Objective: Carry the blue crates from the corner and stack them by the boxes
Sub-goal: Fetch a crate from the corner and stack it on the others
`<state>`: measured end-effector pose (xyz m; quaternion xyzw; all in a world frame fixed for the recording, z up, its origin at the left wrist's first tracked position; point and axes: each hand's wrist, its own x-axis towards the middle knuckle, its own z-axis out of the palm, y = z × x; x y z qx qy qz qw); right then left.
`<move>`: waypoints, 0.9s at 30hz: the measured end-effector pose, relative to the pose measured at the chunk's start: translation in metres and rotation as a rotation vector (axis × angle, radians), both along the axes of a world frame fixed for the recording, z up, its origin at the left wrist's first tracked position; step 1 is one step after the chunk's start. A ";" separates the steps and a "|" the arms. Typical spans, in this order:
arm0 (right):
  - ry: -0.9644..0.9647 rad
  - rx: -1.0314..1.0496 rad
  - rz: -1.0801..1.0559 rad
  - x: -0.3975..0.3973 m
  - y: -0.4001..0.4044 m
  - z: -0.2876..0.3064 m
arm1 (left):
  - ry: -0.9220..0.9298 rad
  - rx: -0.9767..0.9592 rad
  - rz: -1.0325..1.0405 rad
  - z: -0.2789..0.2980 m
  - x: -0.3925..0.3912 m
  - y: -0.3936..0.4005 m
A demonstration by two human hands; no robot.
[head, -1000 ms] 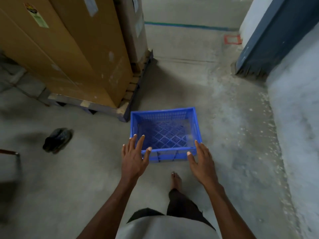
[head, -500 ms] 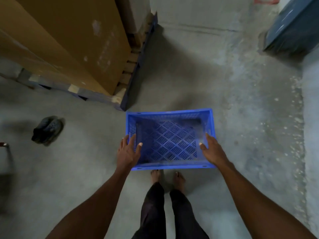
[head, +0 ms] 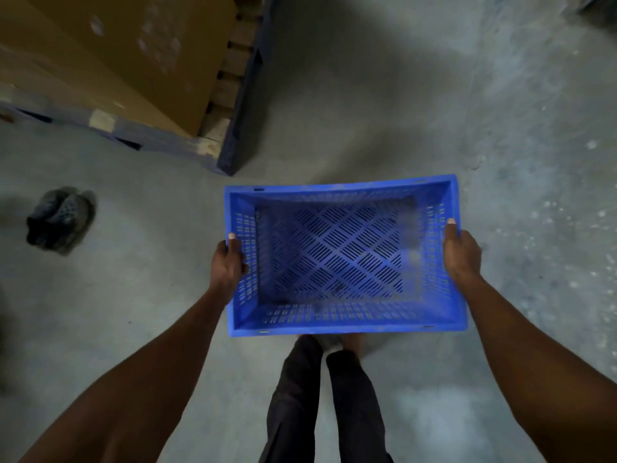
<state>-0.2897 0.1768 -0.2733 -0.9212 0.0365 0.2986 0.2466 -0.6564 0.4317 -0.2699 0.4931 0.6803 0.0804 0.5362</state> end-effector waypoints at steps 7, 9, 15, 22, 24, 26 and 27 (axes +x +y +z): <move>0.269 0.237 -0.198 0.005 -0.010 0.001 | -0.056 -0.107 0.057 -0.004 -0.001 0.009; 0.270 0.264 -0.193 0.005 -0.012 0.009 | -0.043 -0.085 0.044 0.004 0.002 0.008; 0.240 0.289 -0.143 0.006 -0.026 0.059 | -0.052 -0.028 -0.031 0.052 0.004 0.013; 0.217 0.384 -0.143 0.016 -0.049 0.202 | -0.170 -0.008 -0.106 0.201 0.015 0.021; 0.234 0.427 -0.162 0.017 -0.059 0.252 | -0.173 0.038 -0.119 0.256 0.024 0.017; 0.244 0.467 -0.178 0.015 -0.072 0.298 | -0.179 0.070 -0.124 0.305 0.031 0.014; 0.244 0.486 -0.180 0.015 -0.079 0.319 | -0.188 0.081 -0.129 0.328 0.033 0.012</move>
